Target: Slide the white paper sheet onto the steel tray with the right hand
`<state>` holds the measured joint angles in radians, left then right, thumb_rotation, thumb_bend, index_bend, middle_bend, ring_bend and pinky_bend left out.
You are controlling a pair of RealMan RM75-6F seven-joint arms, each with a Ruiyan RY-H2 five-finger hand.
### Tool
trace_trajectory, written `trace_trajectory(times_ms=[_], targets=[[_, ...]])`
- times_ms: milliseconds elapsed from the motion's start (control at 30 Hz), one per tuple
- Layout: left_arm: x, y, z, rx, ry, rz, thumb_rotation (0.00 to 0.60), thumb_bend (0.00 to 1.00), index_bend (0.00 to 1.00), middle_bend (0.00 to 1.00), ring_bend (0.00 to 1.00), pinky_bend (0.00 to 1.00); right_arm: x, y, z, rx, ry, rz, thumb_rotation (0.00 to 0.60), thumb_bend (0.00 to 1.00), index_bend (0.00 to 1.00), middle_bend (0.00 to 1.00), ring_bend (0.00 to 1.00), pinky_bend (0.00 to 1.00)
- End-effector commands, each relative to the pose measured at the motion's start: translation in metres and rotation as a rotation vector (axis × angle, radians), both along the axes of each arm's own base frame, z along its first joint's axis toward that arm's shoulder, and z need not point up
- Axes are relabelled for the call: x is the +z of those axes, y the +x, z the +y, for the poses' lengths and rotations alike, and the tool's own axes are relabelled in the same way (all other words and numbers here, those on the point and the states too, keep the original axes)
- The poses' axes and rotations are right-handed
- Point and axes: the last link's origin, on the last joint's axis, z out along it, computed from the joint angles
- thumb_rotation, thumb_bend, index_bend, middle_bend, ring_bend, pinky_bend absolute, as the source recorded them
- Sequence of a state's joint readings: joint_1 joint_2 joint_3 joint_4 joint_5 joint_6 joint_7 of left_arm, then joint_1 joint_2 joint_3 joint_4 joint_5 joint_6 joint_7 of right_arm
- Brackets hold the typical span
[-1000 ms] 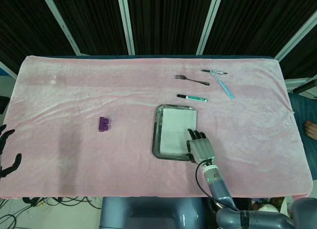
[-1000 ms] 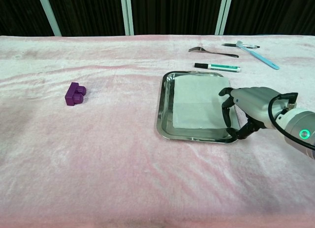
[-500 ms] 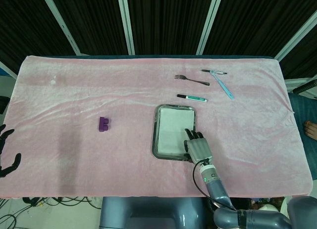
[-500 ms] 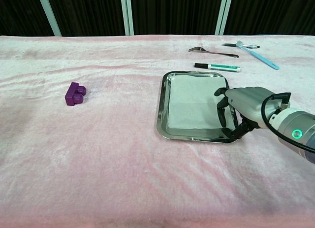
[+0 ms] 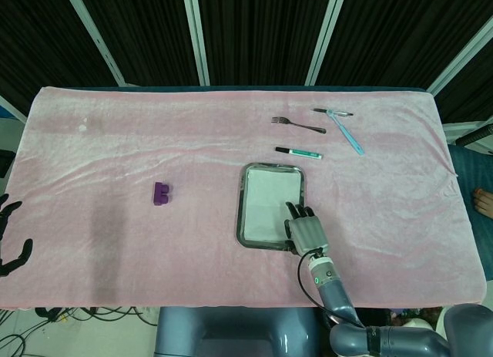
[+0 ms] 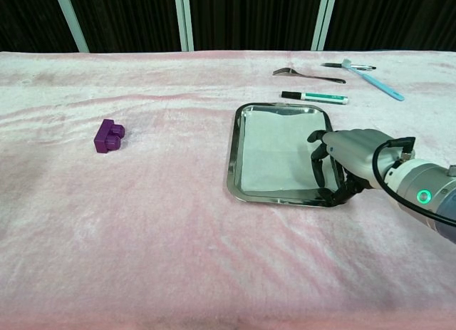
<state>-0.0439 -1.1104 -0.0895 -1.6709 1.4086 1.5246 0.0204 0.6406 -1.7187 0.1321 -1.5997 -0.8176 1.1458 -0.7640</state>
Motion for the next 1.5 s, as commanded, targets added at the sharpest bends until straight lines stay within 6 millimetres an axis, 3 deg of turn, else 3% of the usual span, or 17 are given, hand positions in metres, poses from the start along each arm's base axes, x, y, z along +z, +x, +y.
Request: trace_trajectory(times_ms=[33,600,1333,1500], targets=[[0.000,0.000,0.000,0.000,0.000,0.000,0.600,0.40,0.15,0.04,0.00,0.00,0.000,0.000,0.000,-0.001,-0.001,0.000,0.600,0.40,0.81,0.08,0.12,0.17],[0.000,0.000,0.000,0.002,0.000,0.000,0.600,0.39,0.15,0.04,0.00,0.00,0.000,-0.001,0.001,-0.006,0.026,0.010,0.600,0.36,0.46,0.04,0.11,0.16],[0.000,0.000,0.000,0.004,0.000,0.000,0.600,0.39,0.15,0.04,0.00,0.00,0.015,0.010,0.001,0.013,0.046,0.027,0.600,0.35,0.31,0.03,0.10,0.16],[0.000,0.000,0.000,0.004,0.000,0.000,0.600,0.39,0.15,0.04,0.00,0.00,0.023,0.012,0.001,0.007,0.089,0.083,0.600,0.35,0.23,0.03,0.09,0.16]])
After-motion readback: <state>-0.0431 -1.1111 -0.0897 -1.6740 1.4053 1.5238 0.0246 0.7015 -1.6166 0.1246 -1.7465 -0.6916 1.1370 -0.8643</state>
